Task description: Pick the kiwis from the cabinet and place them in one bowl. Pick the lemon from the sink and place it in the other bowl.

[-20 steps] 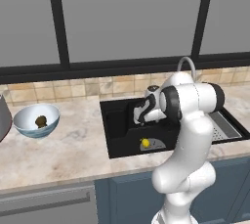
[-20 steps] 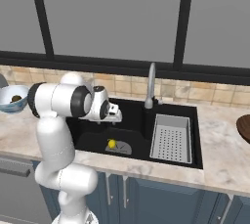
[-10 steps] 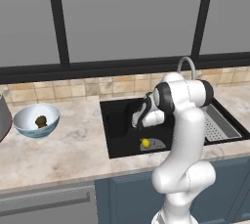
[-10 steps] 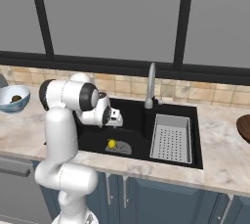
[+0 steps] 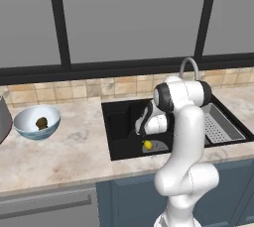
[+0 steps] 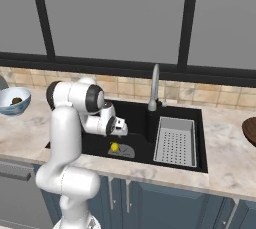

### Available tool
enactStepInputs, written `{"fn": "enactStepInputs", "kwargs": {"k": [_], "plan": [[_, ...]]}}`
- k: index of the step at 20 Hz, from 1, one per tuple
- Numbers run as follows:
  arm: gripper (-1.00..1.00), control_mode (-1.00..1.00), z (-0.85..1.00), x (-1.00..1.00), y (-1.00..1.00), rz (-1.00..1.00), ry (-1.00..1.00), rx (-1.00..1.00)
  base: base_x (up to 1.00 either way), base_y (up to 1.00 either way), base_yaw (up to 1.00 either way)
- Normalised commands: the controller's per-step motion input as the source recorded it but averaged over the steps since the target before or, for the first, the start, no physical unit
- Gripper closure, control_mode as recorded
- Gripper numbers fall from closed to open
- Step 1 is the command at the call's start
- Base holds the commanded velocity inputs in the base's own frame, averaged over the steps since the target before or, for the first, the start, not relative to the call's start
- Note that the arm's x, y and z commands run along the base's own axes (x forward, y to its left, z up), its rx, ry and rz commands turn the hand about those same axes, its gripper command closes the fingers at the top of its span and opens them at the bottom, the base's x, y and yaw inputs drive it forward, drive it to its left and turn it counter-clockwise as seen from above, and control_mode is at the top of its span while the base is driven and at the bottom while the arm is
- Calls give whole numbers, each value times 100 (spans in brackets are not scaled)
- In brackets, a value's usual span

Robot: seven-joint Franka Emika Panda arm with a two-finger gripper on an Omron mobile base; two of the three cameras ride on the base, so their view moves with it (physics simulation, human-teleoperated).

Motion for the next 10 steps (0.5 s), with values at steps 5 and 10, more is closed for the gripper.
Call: {"fn": "enactStepInputs", "kwargs": {"k": [5,10], "plan": [[-100,-100,-30,8,-1,0,0,-2,0,0,0],[-100,-100,-31,9,3,-1,0,0,0,0,0]]}}
